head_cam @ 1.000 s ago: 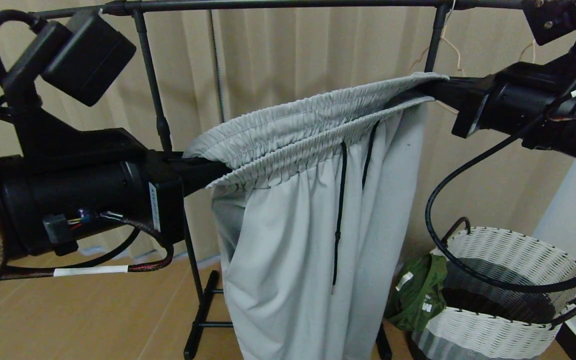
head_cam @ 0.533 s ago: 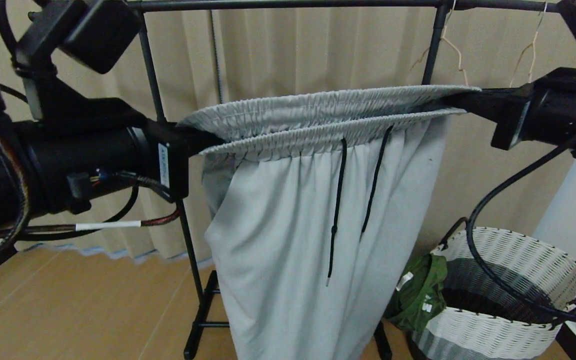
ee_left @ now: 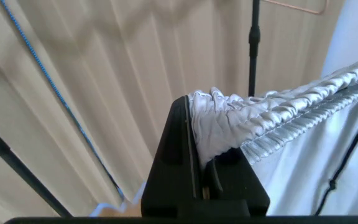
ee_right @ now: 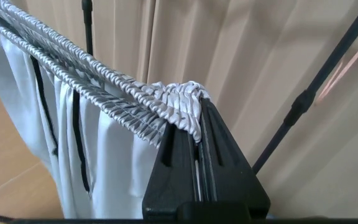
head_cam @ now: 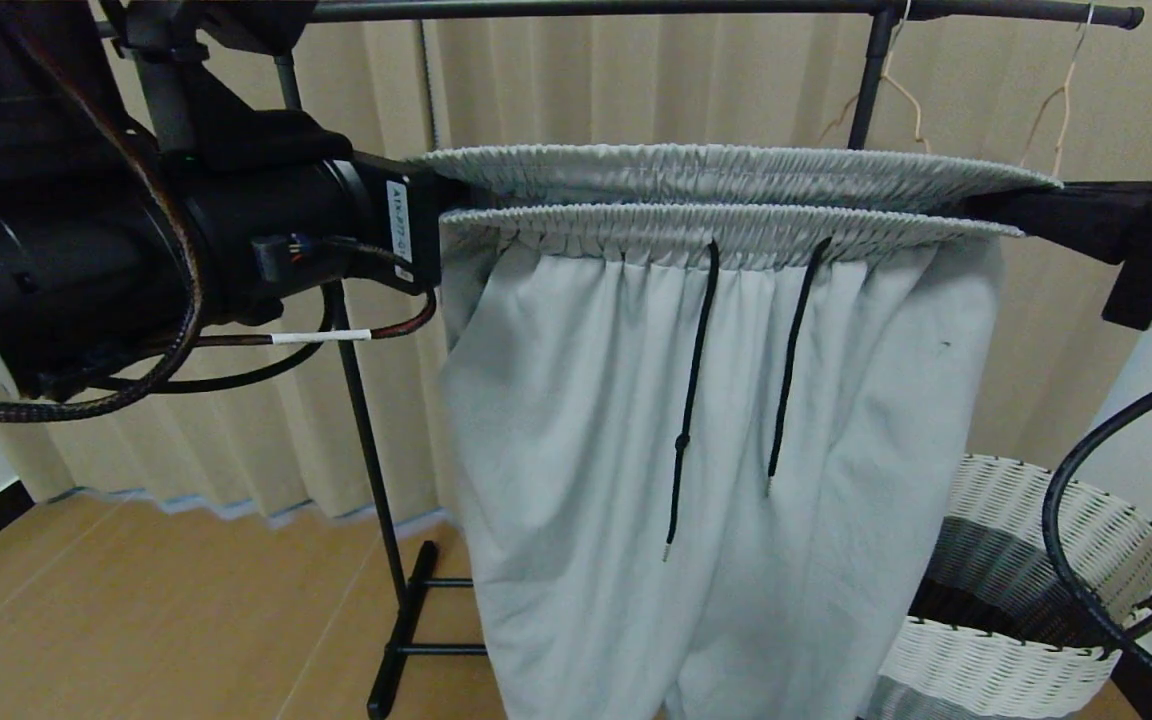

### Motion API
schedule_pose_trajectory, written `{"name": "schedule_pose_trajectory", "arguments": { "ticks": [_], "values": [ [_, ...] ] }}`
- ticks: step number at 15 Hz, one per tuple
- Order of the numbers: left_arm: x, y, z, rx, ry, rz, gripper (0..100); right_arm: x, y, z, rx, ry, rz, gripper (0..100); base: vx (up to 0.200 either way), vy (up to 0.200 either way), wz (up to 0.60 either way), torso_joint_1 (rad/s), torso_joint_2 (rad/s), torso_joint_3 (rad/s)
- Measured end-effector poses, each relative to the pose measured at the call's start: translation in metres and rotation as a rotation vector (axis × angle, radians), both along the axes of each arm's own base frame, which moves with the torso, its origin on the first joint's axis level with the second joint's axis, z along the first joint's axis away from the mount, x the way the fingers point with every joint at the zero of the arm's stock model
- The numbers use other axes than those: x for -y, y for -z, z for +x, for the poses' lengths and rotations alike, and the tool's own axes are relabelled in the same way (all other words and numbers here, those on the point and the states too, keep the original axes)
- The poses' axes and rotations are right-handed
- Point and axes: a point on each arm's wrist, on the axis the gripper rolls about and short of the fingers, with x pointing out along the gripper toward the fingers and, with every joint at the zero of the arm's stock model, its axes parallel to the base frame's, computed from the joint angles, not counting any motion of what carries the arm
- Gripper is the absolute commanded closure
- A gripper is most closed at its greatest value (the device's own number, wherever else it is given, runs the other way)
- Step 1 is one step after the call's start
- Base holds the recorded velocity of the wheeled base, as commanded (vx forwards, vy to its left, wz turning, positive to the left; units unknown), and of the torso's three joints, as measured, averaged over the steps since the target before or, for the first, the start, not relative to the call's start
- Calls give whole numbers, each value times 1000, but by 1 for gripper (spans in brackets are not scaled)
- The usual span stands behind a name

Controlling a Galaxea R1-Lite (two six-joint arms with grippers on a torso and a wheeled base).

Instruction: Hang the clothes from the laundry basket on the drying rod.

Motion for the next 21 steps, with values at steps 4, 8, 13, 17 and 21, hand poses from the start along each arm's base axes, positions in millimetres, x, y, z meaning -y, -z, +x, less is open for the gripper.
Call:
{"name": "schedule_pose_trajectory", "arguments": {
  "ticks": [4, 8, 13, 17, 21],
  "values": [
    [2, 6, 1, -14, 5, 9, 100, 1, 2, -3, -1, -1, 0, 100, 0, 0, 0, 0, 0, 0],
    [2, 3, -1, -8, 6, 5, 100, 1, 3, -4, -4, -1, -1, 100, 0, 0, 0, 0, 0, 0],
    [0, 4, -3, -9, 3, 6, 100, 1, 4, -6, -6, -1, -4, 0, 0, 0, 0, 0, 0, 0],
    [-2, 9, -3, -6, -31, 48, 100, 2, 12, -10, -23, -15, -7, 0, 0, 0, 0, 0, 0, 0],
    [-6, 11, -1, 3, -167, 97, 100, -4, 10, -14, 35, -72, 20, 0, 0, 0, 0, 0, 0, 0]
  ]
}}
